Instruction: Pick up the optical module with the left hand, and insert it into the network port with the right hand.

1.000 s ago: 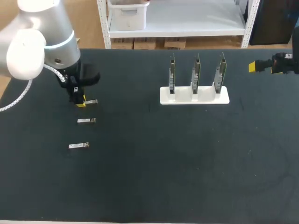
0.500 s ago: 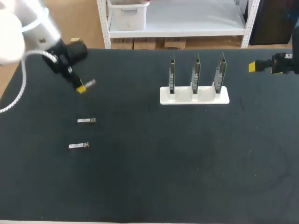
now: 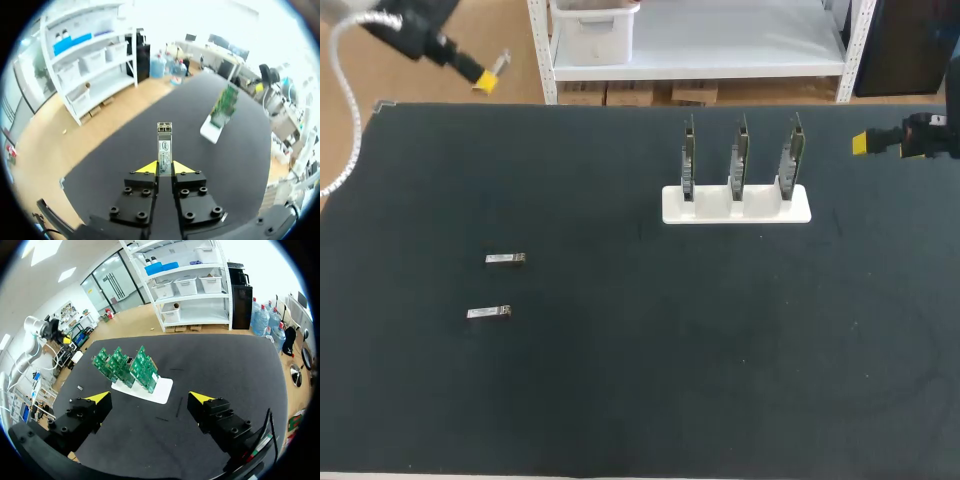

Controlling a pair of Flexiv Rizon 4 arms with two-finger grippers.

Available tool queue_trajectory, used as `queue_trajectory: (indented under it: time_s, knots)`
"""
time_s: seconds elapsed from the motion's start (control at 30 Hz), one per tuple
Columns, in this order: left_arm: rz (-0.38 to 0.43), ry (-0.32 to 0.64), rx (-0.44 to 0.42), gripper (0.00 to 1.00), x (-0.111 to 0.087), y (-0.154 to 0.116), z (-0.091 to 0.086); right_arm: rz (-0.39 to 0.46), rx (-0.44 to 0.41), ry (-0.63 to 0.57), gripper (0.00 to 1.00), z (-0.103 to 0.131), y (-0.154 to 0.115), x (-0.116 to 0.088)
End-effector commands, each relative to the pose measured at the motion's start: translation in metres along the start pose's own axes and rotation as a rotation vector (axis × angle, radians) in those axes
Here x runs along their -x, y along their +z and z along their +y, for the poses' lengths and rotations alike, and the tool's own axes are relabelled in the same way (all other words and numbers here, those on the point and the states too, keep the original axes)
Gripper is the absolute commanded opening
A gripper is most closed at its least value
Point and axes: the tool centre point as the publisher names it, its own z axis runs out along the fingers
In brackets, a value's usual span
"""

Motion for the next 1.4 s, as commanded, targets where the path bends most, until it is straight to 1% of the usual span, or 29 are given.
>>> queue_trajectory:
  time_s: [0.03,0.13,0.27,0.57,0.67,0.7,0.8,0.9,1.03,1.23,1.3,1.4]
  knots:
    - [-0.553,-0.040,0.146,0.00,0.017,-0.014,-0.027,0.000,0.000,0.000,1.00,0.000,0.000,0.000]
    - [-0.597,0.012,0.119,0.00,0.038,-0.013,-0.043,0.000,0.000,0.000,1.00,0.000,0.000,0.000]
    - [-0.631,0.071,0.071,0.00,0.060,-0.005,-0.065,0.000,0.000,0.000,1.00,0.000,0.000,0.000]
    - [-0.689,0.161,-0.055,0.00,0.105,0.014,-0.102,0.000,0.000,0.000,1.00,0.000,0.000,0.000]
    - [-0.691,0.176,-0.128,0.00,0.118,0.022,-0.113,0.000,0.000,0.000,1.00,0.000,0.000,0.000]
    - [-0.693,0.187,-0.137,0.00,0.121,0.025,-0.116,0.000,0.000,0.000,1.00,0.000,0.000,0.000]
    - [-0.684,0.228,-0.188,0.00,0.128,0.035,-0.128,0.000,0.000,0.000,1.00,0.000,0.000,0.000]
    - [-0.679,0.267,-0.267,0.00,0.133,0.043,-0.141,0.000,0.000,0.000,1.00,0.000,0.000,0.000]
    - [-0.672,0.296,-0.327,0.00,0.137,0.054,-0.157,0.000,0.000,0.000,1.00,0.000,0.000,0.000]
    - [-0.672,0.304,-0.405,0.00,0.138,0.064,-0.174,0.000,0.000,0.000,1.00,0.000,0.000,0.000]
    - [-0.667,0.293,-0.450,0.00,0.137,0.069,-0.184,0.000,0.000,0.000,1.00,0.000,0.000,0.000]
    - [-0.666,0.323,-0.466,0.00,0.131,0.075,-0.200,0.000,0.000,0.000,1.00,0.000,0.000,0.000]
